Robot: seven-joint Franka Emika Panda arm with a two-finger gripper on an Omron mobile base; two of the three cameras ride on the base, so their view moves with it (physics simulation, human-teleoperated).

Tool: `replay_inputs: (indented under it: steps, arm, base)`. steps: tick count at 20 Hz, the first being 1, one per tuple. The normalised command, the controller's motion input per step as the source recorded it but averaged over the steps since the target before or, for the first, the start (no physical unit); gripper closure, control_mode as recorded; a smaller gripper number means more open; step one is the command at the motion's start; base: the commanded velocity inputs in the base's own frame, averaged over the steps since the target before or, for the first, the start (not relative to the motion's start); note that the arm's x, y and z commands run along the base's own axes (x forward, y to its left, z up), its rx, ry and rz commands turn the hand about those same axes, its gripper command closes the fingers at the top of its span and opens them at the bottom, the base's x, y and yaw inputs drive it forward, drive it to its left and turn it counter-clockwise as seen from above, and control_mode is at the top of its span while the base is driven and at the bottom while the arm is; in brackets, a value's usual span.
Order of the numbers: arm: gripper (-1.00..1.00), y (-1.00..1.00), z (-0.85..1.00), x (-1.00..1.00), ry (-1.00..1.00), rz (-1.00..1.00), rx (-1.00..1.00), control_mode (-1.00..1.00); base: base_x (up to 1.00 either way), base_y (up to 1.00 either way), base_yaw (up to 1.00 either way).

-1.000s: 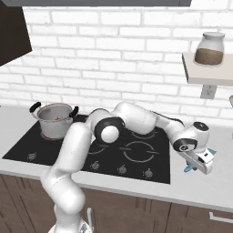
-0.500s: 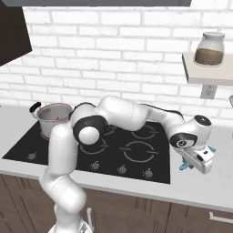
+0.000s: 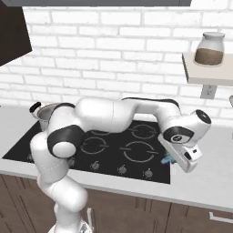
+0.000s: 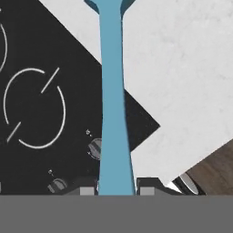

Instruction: Put the squash and tomato in the pot. Retrieve the spatula and lightly stir the vegetables in the pot.

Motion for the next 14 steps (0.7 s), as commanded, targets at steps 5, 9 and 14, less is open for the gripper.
replay_inputs:
  steps: [5,9,14]
  arm:
    - [1.0,1.0,0.52,-0.12,-0.2,0.0,0.04,-1.0]
    - [1.0,1.0,0.29,0.0,-0.18,-0.05,0.01,-1.0]
    - [1.0,1.0,0.52,0.0,-0.13,-0.14,0.03,-1.0]
  base:
    - [0.0,0.0,0.0]
    - [0.0,0.0,0.0]
    - [0.0,0.0,0.0]
